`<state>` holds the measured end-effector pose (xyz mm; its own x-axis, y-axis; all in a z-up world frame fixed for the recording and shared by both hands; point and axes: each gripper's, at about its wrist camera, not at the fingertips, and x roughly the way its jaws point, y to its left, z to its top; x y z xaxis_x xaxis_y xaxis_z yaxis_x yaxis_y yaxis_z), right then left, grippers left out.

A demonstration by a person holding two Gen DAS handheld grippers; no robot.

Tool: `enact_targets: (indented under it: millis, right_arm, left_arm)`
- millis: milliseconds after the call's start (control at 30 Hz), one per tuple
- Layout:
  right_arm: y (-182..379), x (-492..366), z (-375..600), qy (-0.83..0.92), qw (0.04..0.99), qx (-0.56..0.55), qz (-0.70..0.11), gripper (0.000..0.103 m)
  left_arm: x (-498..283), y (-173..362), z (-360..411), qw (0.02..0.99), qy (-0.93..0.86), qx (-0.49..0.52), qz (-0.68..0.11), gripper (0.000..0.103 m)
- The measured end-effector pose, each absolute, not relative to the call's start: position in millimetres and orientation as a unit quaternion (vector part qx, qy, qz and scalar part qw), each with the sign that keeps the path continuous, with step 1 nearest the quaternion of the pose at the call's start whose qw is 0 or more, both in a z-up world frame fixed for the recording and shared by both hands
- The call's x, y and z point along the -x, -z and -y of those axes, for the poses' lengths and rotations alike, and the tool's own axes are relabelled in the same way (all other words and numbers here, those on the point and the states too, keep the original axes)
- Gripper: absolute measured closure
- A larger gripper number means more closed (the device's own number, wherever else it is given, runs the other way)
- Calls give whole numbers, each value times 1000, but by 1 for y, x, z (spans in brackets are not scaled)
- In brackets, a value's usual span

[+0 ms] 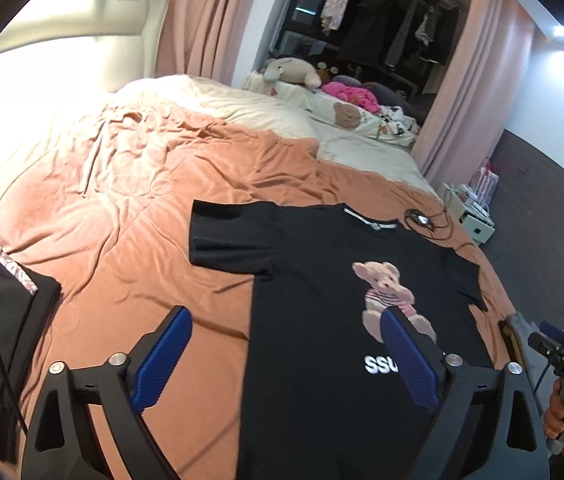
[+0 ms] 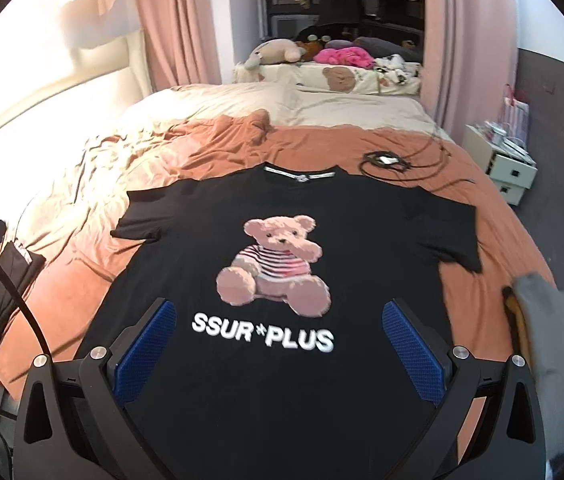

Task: Fold small clothes
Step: 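Move the left gripper down to the sleeve side of the T-shirt, then close the left gripper on the sleeve edge of the T-shirt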

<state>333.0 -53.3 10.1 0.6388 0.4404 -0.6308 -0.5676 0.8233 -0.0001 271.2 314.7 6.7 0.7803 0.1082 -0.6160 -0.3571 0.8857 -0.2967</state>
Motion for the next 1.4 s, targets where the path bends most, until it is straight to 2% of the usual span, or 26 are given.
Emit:
enact_targets:
  millis: [133,300,400,567,667,733,833,900,1067,1400]
  right_arm:
    - [-2,-367,22,-290,893,105,-327,0]
    - [8,-397,-12,-305,888,114,-325,0]
    - [17,-417,-33,-313,885,120,-322,0]
    - [33,-441,-61,-329,879,117,-325,16]
    - [42,-456,-77,-338,874,117,-329,21]
    - [48,-466,-87,-341,873,115,-330,22]
    - [57,-483,-102,-349,868,115,-335,29]
    - [66,-497,-114,-355,862,114,-344,31]
    - [88,-532,-144,-369,845,115,-370,46]
    - [144,-596,-187,-385,817,93,-419,64]
  left_arm:
    - [-300,7,-344,915,-134,208,-317,20]
    - [-333,21,-378,911,-134,217,-325,27]
    - [-351,30,-394,908,-133,219,-330,28]
    - [-382,45,-418,904,-129,212,-349,28]
    - [-397,56,-433,899,-131,216,-358,30]
    - [-409,65,-444,892,-131,226,-368,37]
    - [-428,81,-457,882,-131,240,-383,39]
    - [-438,92,-463,876,-132,246,-393,39]
    - [-466,122,-484,860,-152,255,-414,39]
    - [-509,170,-521,840,-171,261,-445,39]
